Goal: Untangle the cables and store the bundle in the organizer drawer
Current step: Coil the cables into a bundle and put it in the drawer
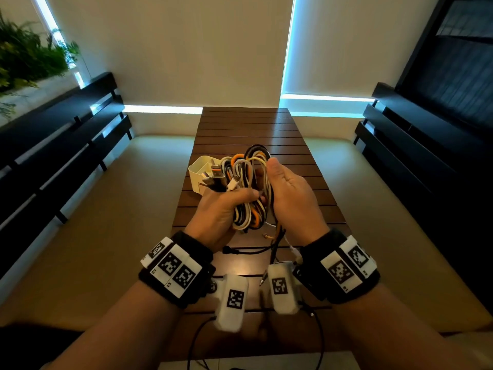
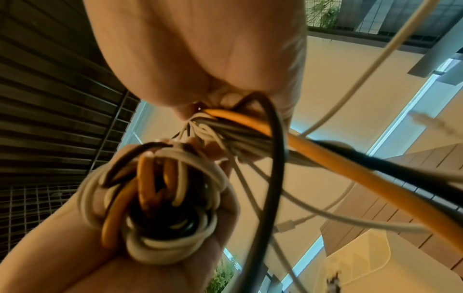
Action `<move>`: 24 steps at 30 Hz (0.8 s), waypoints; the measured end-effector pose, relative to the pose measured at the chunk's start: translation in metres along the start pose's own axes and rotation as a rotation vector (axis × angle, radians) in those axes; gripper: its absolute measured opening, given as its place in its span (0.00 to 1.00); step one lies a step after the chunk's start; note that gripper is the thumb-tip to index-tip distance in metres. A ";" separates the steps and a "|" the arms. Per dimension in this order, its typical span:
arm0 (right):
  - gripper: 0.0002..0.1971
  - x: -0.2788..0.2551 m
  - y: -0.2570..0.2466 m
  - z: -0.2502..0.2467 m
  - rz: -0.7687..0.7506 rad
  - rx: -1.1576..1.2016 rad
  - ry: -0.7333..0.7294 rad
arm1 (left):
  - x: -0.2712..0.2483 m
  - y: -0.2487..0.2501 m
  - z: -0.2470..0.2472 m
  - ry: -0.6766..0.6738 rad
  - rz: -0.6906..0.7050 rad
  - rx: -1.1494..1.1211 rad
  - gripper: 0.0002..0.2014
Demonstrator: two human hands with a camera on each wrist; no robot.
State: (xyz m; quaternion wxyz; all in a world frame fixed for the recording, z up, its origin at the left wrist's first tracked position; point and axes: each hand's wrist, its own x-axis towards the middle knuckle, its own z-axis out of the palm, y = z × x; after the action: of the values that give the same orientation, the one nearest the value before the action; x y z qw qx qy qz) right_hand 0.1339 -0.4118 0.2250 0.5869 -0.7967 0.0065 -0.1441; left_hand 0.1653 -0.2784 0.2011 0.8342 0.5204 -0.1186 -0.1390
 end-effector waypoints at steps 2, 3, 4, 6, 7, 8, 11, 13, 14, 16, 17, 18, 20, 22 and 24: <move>0.25 0.001 0.001 0.002 -0.003 -0.009 0.014 | 0.002 0.001 -0.001 0.006 0.023 0.051 0.22; 0.25 0.001 0.001 0.003 0.001 0.000 0.013 | 0.002 0.001 -0.002 0.008 0.027 0.073 0.22; 0.25 0.001 0.001 0.005 0.003 0.004 0.009 | 0.003 0.001 -0.002 0.014 0.030 0.091 0.22; 0.26 0.000 -0.001 0.007 0.004 -0.006 0.004 | 0.004 0.000 -0.003 0.034 0.040 0.135 0.20; 0.25 0.000 -0.001 0.008 -0.001 -0.007 0.004 | 0.004 0.000 -0.004 0.040 0.049 0.162 0.19; 0.24 0.001 -0.001 0.009 -0.009 -0.005 0.003 | 0.005 -0.001 -0.005 0.044 0.062 0.190 0.17; 0.17 0.004 -0.004 0.008 -0.018 -0.032 -0.016 | 0.005 -0.001 -0.007 0.053 0.096 0.235 0.17; 0.18 0.003 -0.010 0.007 -0.016 -0.050 -0.048 | 0.005 -0.001 -0.005 0.058 0.099 0.231 0.17; 0.20 0.002 -0.014 0.008 -0.012 -0.035 -0.072 | 0.004 0.000 -0.004 0.049 0.101 0.220 0.16; 0.26 0.000 -0.021 0.009 -0.006 -0.049 -0.135 | 0.004 0.001 -0.003 0.024 0.097 0.202 0.13; 0.26 0.001 -0.021 0.010 -0.006 -0.084 -0.161 | 0.004 0.002 -0.002 0.017 0.088 0.190 0.12; 0.22 0.004 -0.018 0.010 -0.005 -0.129 -0.174 | 0.003 0.002 -0.002 0.013 0.082 0.171 0.12; 0.21 0.010 -0.011 0.009 -0.004 -0.231 -0.181 | 0.002 0.002 -0.001 0.002 0.087 0.138 0.16; 0.32 0.015 0.000 0.010 0.032 -0.265 -0.183 | 0.002 0.005 -0.001 -0.005 0.112 0.150 0.15; 0.30 0.018 0.007 0.011 0.065 -0.270 -0.168 | 0.004 0.008 -0.002 -0.025 0.126 0.206 0.11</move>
State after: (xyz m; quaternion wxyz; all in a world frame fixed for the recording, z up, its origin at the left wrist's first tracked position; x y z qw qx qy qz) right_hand 0.1545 -0.4066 0.2193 0.4771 -0.8771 0.0022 -0.0557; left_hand 0.1708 -0.2754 0.2078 0.7818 0.5930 -0.1752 -0.0799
